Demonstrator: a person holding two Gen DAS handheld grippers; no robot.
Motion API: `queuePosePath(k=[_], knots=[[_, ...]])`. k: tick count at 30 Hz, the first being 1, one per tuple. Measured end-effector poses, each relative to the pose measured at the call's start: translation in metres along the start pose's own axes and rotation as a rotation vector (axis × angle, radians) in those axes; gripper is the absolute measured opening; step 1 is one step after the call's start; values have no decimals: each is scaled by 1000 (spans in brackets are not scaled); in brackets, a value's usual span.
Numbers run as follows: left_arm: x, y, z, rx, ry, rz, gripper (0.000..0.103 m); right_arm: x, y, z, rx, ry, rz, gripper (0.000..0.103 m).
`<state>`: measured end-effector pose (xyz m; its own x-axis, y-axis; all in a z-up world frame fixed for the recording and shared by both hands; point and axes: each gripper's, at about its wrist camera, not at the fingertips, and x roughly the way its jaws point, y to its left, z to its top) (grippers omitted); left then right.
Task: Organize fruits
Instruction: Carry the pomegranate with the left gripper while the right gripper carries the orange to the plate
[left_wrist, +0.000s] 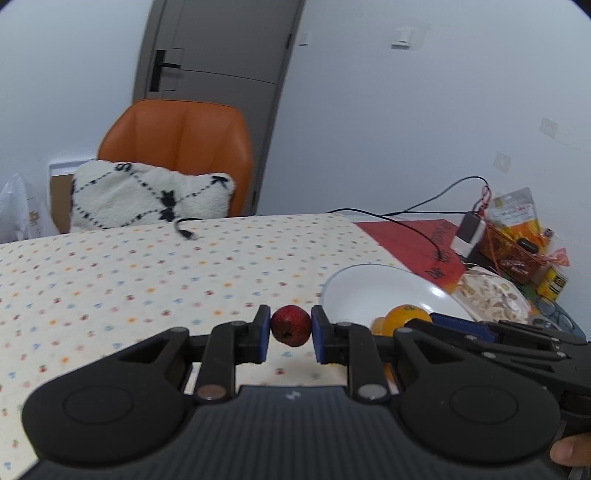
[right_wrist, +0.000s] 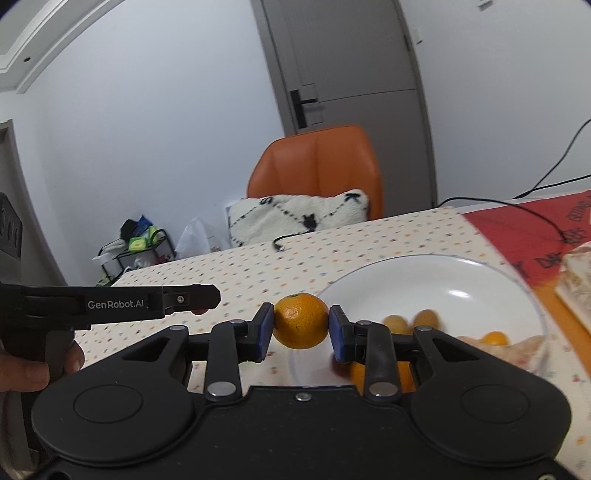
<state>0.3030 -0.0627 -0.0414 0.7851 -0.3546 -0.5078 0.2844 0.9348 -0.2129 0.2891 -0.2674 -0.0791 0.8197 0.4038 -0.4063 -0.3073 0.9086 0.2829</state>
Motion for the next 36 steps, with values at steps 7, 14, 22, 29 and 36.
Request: queuePosePath(k=[7,14,22,29,36], knots=[[11,-27,2,23,5,-53,22,-15,-25,1,24,-20,-52,31],[16,-48,3,38,7,-86,22,-26,-45,-1,44,-32,-89,31],[26,-65,3,57,17,-108,22,-36,-62,-4,64,-41,-121,31],[39,-76,1,64,36,-114,22,-40,-76,-7,82,-43,-143,31],[48,-83,-2,71,52,-116,22,-33,-90,-12,110,-31,-165,31]])
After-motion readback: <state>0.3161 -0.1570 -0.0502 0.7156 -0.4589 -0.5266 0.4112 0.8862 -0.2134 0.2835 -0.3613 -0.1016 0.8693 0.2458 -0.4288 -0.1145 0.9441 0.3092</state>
